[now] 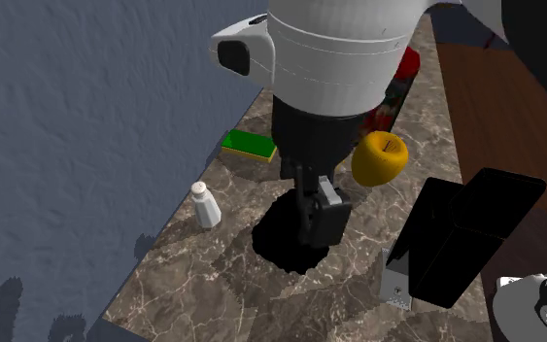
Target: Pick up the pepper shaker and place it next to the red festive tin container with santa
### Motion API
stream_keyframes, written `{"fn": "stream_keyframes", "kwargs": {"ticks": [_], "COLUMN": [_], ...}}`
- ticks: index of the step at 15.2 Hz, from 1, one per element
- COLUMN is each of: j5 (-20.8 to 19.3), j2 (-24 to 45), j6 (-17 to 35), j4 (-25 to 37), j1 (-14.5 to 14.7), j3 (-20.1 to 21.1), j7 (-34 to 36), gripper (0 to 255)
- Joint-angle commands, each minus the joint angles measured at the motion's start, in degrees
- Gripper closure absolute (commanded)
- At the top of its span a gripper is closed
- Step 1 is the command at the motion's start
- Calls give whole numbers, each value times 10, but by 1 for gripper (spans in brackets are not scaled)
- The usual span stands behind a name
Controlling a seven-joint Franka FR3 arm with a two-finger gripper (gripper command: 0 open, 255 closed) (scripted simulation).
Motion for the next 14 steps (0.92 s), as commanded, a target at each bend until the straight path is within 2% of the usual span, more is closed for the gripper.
{"fn": "stream_keyframes", "kwargs": {"ticks": [1,8,14], "j5": [3,26,49], "j2": [48,201,338], "j6": [14,47,48], "j4": [34,152,288], "j1": [-3,-19,-46], "j3": [-10,-29,-31], "j7": [-21,-81,-125], "gripper": [0,0,0]}}
